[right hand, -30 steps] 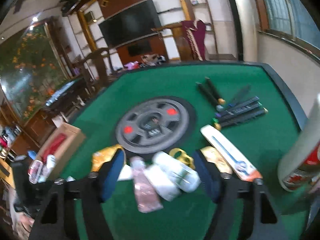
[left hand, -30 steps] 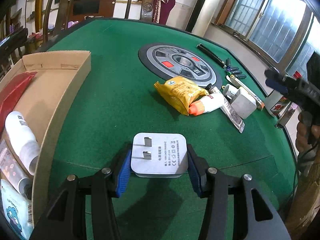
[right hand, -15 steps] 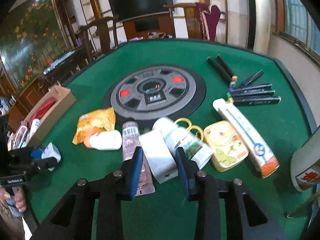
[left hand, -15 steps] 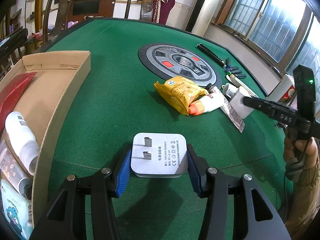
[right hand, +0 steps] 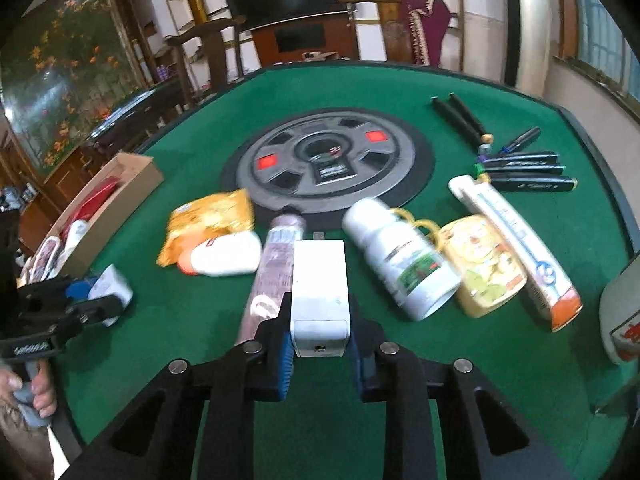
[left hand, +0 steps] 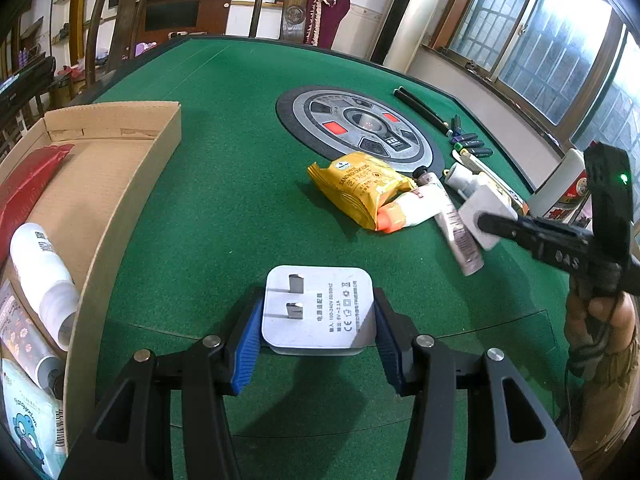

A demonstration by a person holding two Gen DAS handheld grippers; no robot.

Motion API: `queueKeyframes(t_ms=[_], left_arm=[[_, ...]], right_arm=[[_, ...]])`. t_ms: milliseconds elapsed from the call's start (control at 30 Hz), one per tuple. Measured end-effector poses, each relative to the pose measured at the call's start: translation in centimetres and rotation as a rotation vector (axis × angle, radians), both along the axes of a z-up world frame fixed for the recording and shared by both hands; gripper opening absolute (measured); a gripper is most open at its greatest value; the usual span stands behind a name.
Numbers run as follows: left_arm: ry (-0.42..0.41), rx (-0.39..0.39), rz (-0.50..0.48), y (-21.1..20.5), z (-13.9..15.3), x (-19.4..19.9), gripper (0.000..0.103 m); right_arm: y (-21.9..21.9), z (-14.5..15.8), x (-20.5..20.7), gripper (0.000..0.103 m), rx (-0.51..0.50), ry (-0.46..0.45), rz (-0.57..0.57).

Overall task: Organize objects
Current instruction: 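Grasp the small white rectangular box with the right tool while the left holds the charger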

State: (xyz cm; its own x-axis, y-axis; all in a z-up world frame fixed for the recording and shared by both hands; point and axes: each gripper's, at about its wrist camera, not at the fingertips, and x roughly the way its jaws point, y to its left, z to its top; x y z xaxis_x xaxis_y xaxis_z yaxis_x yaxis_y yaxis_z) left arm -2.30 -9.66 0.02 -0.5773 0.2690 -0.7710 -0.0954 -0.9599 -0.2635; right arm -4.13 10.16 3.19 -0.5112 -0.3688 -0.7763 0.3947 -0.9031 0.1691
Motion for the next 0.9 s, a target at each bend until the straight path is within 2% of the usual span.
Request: queueKeyframes(t_ms=[300,600,667,733,900], left_arm=[[0.000,-0.010,-0.001,0.3,-0.1,0.0,0.050],[0.001,-0.013,0.001,0.3,-0.1,-0.1,0.050],[0.001,-0.014,0.000,0.3,-0.1,-0.1,0.050],[0.001,-0.015,0.000,0.3,-0.1,-0.1,0.050],[0.001,-0.016,0.000,0.3,-0.1,-0.1,0.050]], right_arm=[[0.1,-0.3,-0.7,0.024,-0.038,-0.019,-0.038],[-0.3,-0.2,-0.2,0.024,-0.012,0.009,-0.023],[-0.1,-0.3,-0.3,0.026,-0.030,-0.013,-0.005],[0.8,0.1,-0.5,0.039,-0.068,-0.030,-0.017],[4.8,3.6,-0.6,0.046,-0.200,0.061,-0.075]])
